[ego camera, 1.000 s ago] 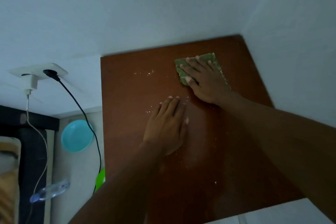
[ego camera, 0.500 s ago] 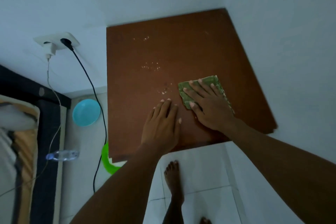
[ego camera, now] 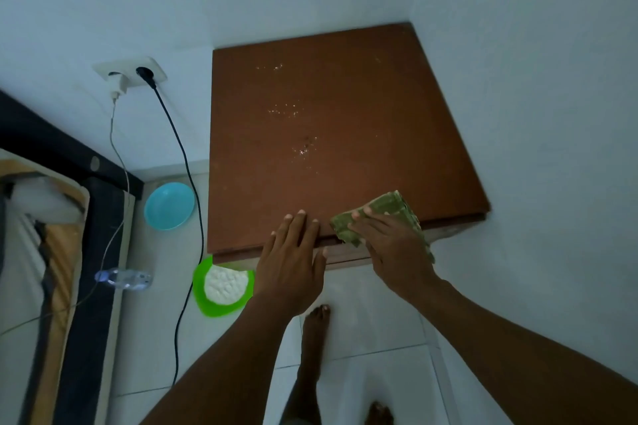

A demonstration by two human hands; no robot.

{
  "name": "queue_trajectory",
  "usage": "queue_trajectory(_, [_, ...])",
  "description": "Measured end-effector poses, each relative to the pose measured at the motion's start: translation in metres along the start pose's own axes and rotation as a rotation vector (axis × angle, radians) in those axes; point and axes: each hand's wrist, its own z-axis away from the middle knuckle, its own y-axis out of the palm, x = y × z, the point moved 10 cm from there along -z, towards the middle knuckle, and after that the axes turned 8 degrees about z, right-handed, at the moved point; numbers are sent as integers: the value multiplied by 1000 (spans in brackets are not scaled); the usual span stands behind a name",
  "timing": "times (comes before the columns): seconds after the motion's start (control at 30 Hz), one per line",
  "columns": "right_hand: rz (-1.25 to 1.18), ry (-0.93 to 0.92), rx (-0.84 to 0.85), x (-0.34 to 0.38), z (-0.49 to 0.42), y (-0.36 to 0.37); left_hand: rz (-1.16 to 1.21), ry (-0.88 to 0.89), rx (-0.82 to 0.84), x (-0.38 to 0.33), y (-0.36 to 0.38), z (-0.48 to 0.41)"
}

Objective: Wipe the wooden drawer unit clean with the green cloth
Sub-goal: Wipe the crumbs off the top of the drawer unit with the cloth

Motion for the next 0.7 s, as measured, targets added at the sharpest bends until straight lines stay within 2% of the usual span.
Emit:
queue_trajectory(0.2, [-79,41,112,-21,-59,-2,-24,12,40,4,-18,-31])
queue_trajectory(0.43, [4,166,287,-102,-189,-8,-44,137,64,-27,-52,-127])
queue_trajectory(0.57, [87,222,275,-151,-266,-10,-52,204,83,-39,-67,-200])
queue_trajectory(0.7, [164,251,193,-191,-327,-6,-116,276,89,-43,-77,-263])
